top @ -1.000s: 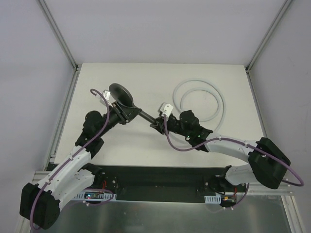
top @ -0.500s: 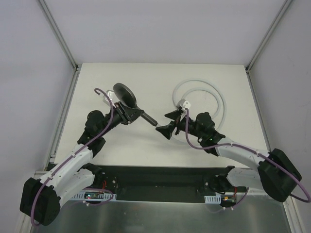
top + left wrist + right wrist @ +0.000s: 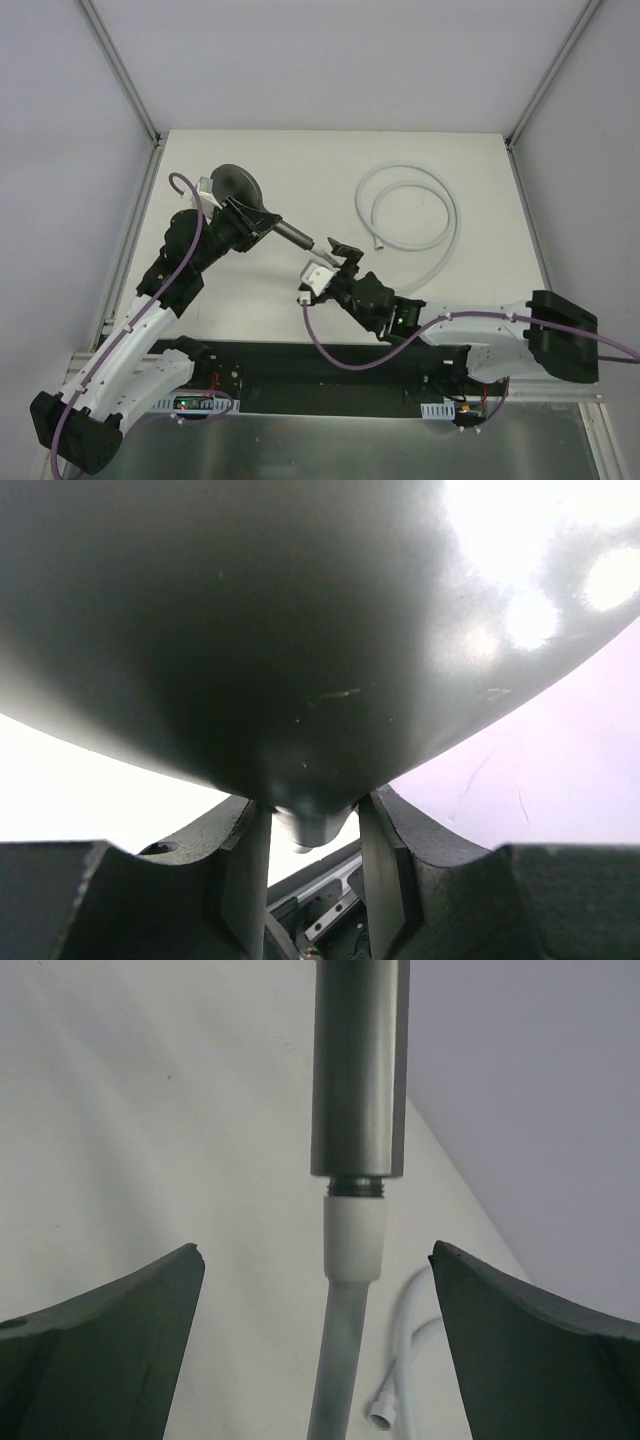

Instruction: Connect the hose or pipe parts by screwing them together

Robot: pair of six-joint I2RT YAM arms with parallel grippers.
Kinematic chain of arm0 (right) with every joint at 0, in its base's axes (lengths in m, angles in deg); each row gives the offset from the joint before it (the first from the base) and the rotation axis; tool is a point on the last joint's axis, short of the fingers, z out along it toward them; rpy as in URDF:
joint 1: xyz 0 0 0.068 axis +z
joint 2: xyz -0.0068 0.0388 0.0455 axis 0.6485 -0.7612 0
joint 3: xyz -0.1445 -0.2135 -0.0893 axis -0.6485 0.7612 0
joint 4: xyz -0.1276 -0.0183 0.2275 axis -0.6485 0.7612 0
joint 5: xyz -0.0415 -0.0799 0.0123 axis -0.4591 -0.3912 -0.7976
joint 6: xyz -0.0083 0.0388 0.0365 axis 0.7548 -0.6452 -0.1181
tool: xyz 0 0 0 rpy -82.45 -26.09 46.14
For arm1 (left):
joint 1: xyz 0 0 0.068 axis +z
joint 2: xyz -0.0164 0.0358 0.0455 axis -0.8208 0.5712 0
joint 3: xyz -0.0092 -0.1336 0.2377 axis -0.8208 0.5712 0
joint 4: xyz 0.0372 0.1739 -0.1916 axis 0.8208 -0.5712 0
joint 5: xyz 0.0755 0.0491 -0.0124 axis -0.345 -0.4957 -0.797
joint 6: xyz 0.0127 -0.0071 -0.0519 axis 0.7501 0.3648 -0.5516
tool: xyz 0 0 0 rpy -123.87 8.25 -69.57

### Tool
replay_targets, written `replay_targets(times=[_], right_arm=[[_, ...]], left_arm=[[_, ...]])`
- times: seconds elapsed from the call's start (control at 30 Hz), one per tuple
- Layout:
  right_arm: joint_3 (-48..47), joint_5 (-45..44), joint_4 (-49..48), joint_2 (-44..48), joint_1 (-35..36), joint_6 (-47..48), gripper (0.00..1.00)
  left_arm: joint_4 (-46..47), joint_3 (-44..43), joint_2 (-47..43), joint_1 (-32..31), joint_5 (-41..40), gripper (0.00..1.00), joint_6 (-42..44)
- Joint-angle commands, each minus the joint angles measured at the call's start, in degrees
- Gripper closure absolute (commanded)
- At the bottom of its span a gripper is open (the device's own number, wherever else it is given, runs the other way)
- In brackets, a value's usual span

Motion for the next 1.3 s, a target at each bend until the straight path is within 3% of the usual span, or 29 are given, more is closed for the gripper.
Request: replay_targets(times=[0.0,0.1,0.2,0.23,0.3,0.33,0.4,0.43,0.53,0.57,0.6,0.63,0.7,0.77,0.9,1.0,1.1,1.2,1.23,1.27], right_arm=[[-7.27,-15.39,-8.1,-6.79,2.7,15.63,0.01],[-9.91,-17.68,-12.05,-12.06,3.93,20.2,0.11],[-12.29,-18.83,-12.85,-15.85,4.72,21.89,0.4],[-12.64,-19.01,-13.29,-16.99,4.99,22.42,0.58],[-13.08,-19.27,-13.2,-17.44,5.25,21.99,0.67],[-13.08,-19.1,-12.33,-17.35,5.17,20.16,0.76],[-12.82,-16.92,-10.4,-16.22,4.99,16.99,0.83],[-12.65,-15.34,-7.87,-14.29,4.29,12.36,0.93],[-9.58,-3.32,-2.41,-7.63,-0.17,2.42,0.99],[-8.61,1.25,-1.17,-5.68,-2.2,-6.14,0.99],[-7.99,13.39,0.23,-4.01,-4.65,-10.75,0.99],[-7.2,20.38,2.42,-1.82,-10.6,-16.28,0.99],[-5.8,37.66,0.7,-0.92,-16.25,-27.69,0.99],[-5.0,46.34,-1.51,-1.79,-21.89,-31.35,0.99],[-4.73,61.81,-4.84,-5.12,-26.91,-39.86,0.99],[-4.91,66.13,-6.87,-6.89,-29.37,-43.48,0.97],[-3.59,65.46,-10.48,-7.16,-30.52,-47.35,0.82],[-1.41,59.85,-9.6,-4.45,-30.43,-46.22,0.52],[-0.52,57.56,-8.38,-3.3,-29.91,-44.57,0.33],[0.27,51.97,-7.41,-1.98,-29.29,-40.29,0.25]], left_arm=[[-3.91,-4.81,-1.82,0.15,-1.88,1.0,-4.38],[-6.9,-5.61,-2.43,0.15,-2.58,1.0,-5.08],[-8.31,-6.14,-3.22,0.15,-3.29,1.0,-5.43],[-8.49,-6.23,-3.48,0.15,-3.55,1.0,-5.17],[-8.93,-6.49,-3.75,0.15,-3.73,1.0,-4.73],[-8.84,-6.49,-3.84,0.15,-3.99,1.0,-4.21],[-8.49,-6.23,-3.58,0.15,-4.08,1.0,-2.89],[-7.88,-5.96,-3.4,0.15,-4.0,1.0,-0.8],[0.89,-2.02,-3.57,0.15,1.0,1.0,5.28],[4.57,-0.53,-4.1,0.15,3.97,1.0,6.42],[8.26,3.4,-4.45,0.15,5.48,1.0,8.26],[17.34,5.79,-4.71,0.15,6.54,1.0,8.71],[25.57,12.36,-5.24,0.15,8.39,1.0,10.11],[36.92,15.99,-5.16,0.15,9.53,1.0,11.7],[46.34,22.07,-4.72,0.15,9.98,1.0,16.35],[50.21,23.04,-3.49,0.24,11.3,1.0,18.03],[49.7,22.69,-2.96,0.15,11.48,1.0,18.74],[42.27,20.24,-3.84,0.15,7.97,1.0,16.73],[39.52,19.19,-4.1,0.15,6.57,1.0,15.85],[35.93,16.83,-4.62,0.15,3.94,1.0,14.88]])
